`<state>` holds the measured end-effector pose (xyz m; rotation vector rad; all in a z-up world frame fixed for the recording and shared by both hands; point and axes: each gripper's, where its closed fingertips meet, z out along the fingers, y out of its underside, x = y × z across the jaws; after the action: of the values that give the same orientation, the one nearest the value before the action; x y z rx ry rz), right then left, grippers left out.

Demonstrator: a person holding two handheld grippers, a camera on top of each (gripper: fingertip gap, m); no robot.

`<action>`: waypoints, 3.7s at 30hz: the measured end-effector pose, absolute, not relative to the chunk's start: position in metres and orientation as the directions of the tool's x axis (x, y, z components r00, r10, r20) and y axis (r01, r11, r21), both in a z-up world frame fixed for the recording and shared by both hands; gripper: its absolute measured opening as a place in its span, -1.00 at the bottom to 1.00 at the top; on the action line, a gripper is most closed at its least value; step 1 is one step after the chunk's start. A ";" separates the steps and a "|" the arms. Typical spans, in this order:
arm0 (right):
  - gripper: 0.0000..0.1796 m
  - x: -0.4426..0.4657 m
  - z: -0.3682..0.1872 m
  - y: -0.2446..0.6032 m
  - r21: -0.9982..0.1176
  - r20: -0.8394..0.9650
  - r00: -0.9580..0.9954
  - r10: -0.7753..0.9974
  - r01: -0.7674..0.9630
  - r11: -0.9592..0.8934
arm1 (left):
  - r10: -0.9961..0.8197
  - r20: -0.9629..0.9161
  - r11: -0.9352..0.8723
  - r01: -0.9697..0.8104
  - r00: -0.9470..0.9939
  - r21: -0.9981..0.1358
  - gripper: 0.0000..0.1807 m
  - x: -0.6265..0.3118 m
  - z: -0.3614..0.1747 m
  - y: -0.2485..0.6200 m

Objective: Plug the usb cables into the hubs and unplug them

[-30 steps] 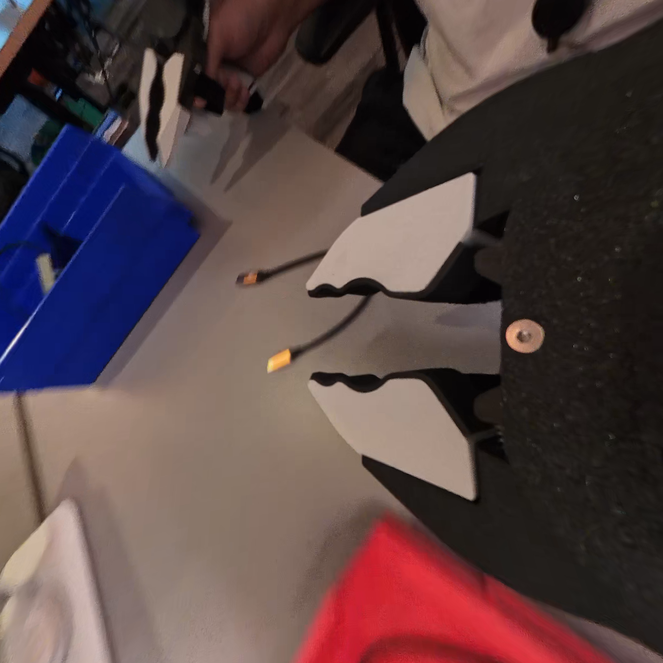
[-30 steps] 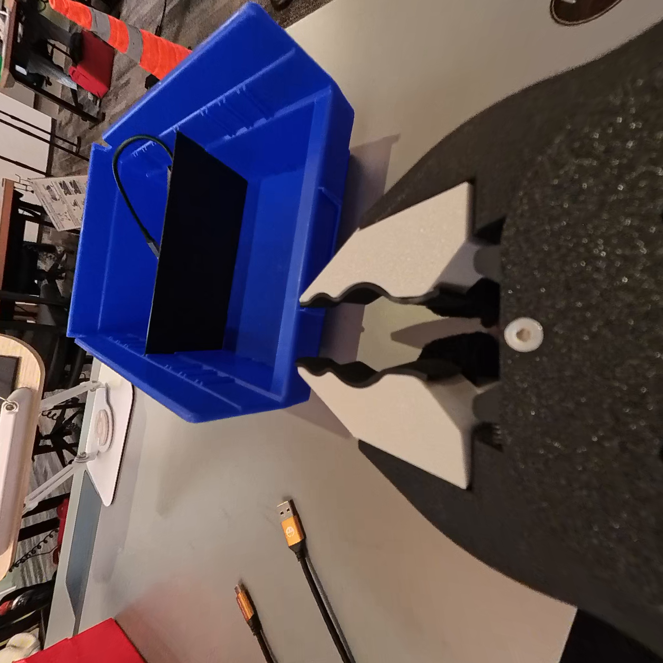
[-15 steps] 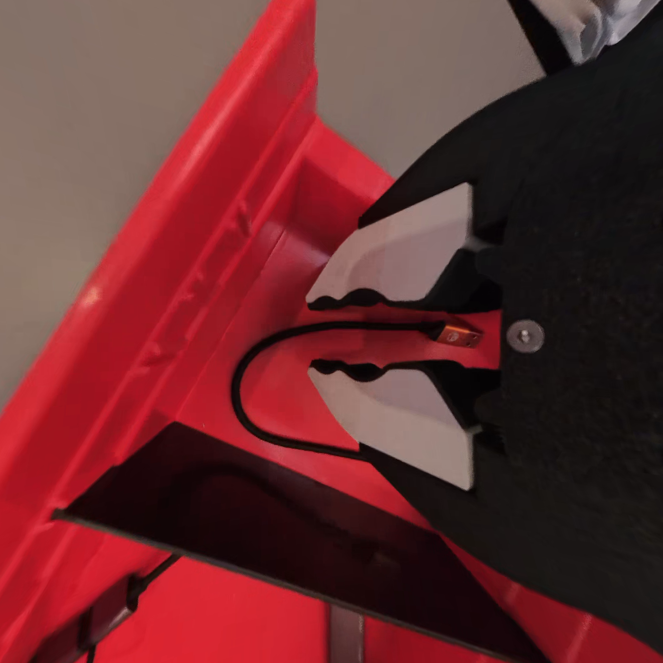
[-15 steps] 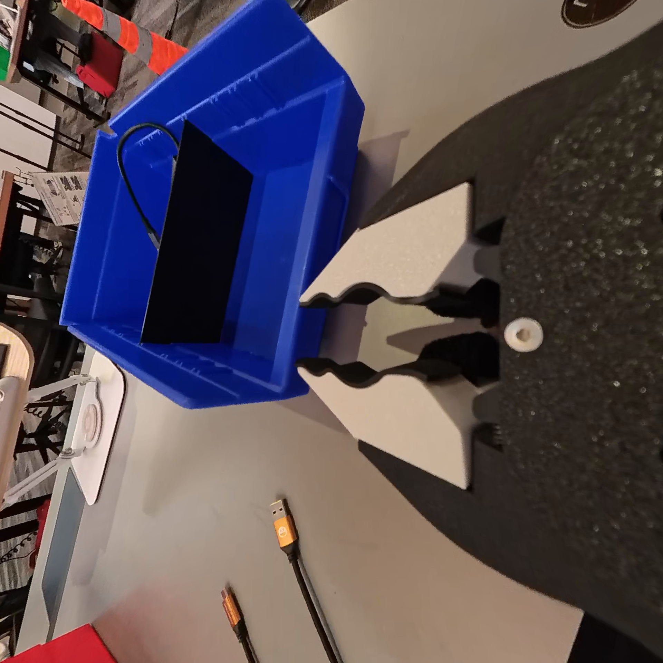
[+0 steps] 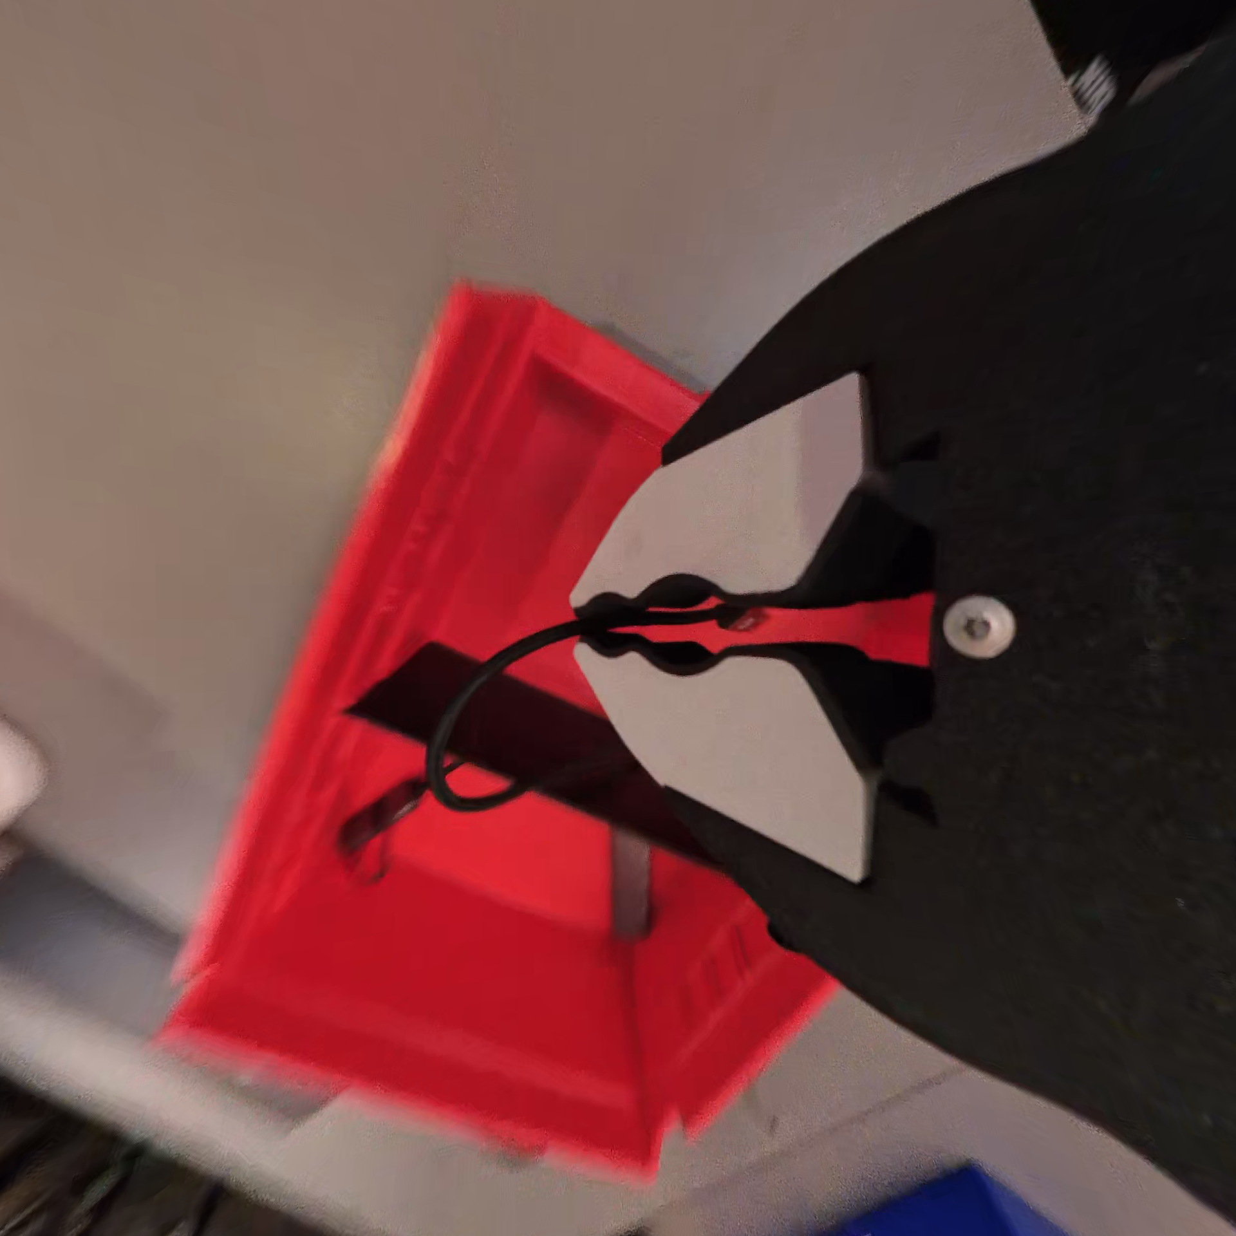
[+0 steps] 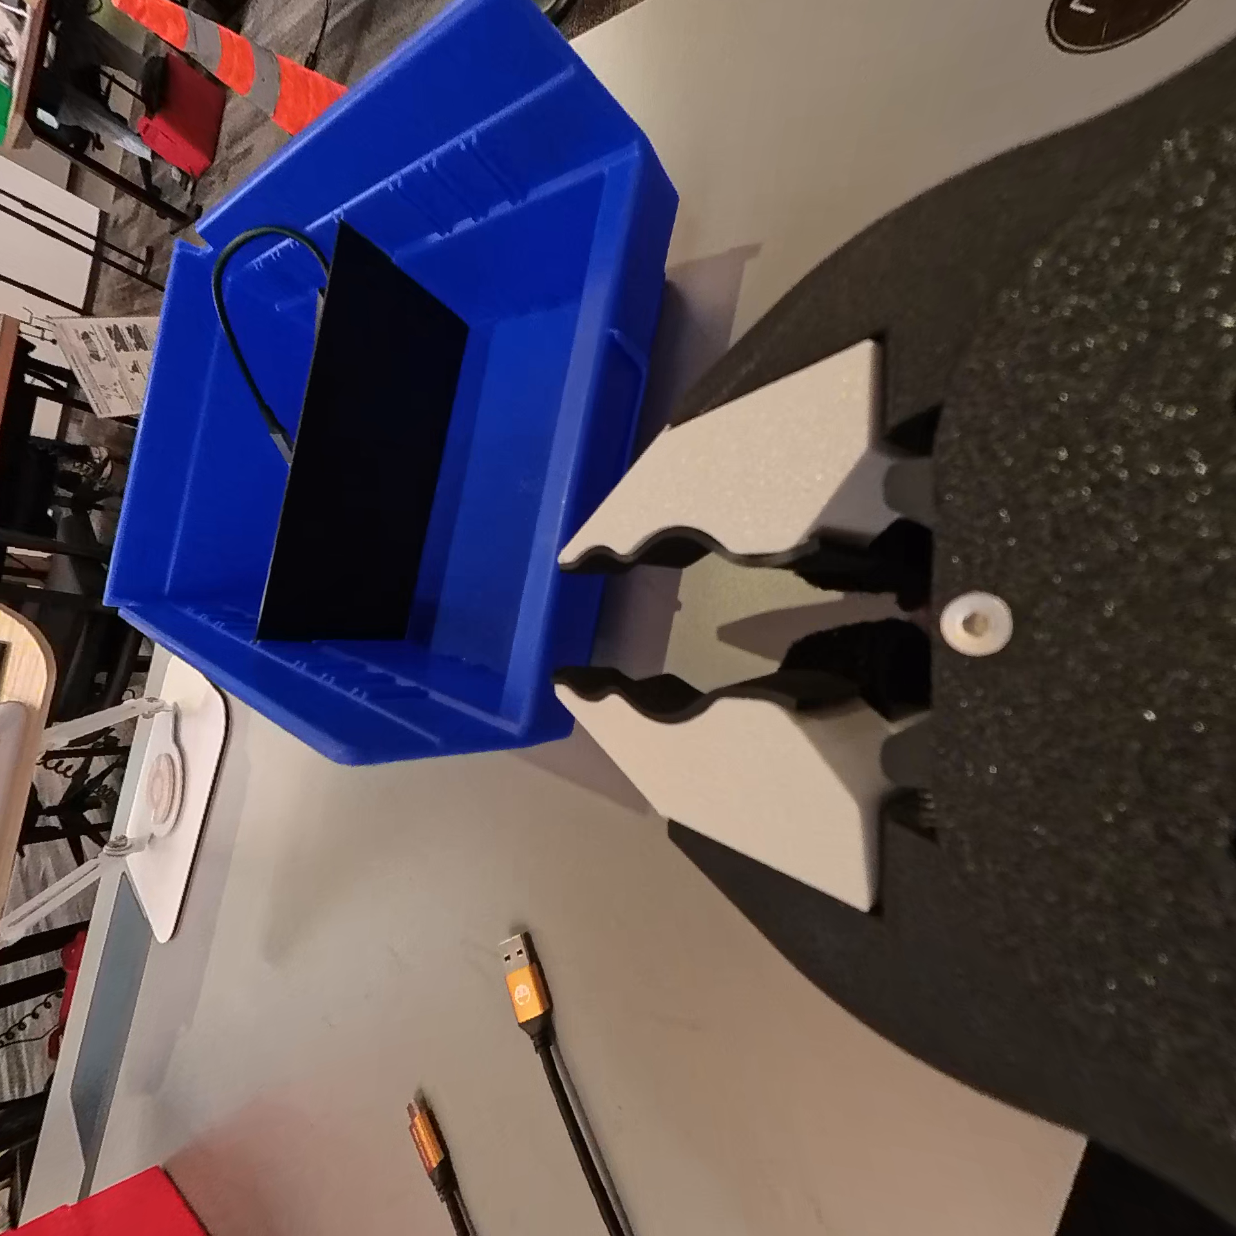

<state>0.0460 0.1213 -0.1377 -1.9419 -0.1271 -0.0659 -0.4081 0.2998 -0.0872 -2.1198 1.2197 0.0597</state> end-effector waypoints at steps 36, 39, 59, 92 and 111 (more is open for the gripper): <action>-0.71 0.041 -0.137 0.120 -0.929 0.083 0.994 0.075 0.104 -0.354 | -0.925 -0.164 -0.099 -0.635 0.342 -0.766 -0.66 -0.317 -0.071 0.194; -0.71 0.039 -0.138 0.122 -0.928 0.081 0.993 0.083 0.106 -0.356 | -0.889 -0.136 -0.207 -0.649 0.437 -0.732 -0.55 -0.364 -0.048 0.245; -0.71 0.036 -0.139 0.124 -0.924 0.088 0.993 0.080 0.111 -0.366 | -0.725 0.001 -0.684 -0.720 0.689 -0.118 -0.62 -0.418 -0.197 0.466; -0.46 -0.222 -0.017 0.187 -0.921 0.336 0.686 0.646 0.383 0.073 | -0.911 -0.139 -0.045 -0.428 0.388 -0.902 -0.91 -0.279 0.169 0.265; -0.85 -0.216 -0.023 0.175 -0.945 0.314 0.631 0.710 0.277 0.172 | -0.997 -0.007 -0.027 -0.426 0.079 -0.904 -0.91 -0.182 0.136 0.145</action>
<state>-0.2159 0.1752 -0.0231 -1.4102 -0.8996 0.3742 -0.1819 0.1452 0.1365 -1.5695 1.4568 -0.9159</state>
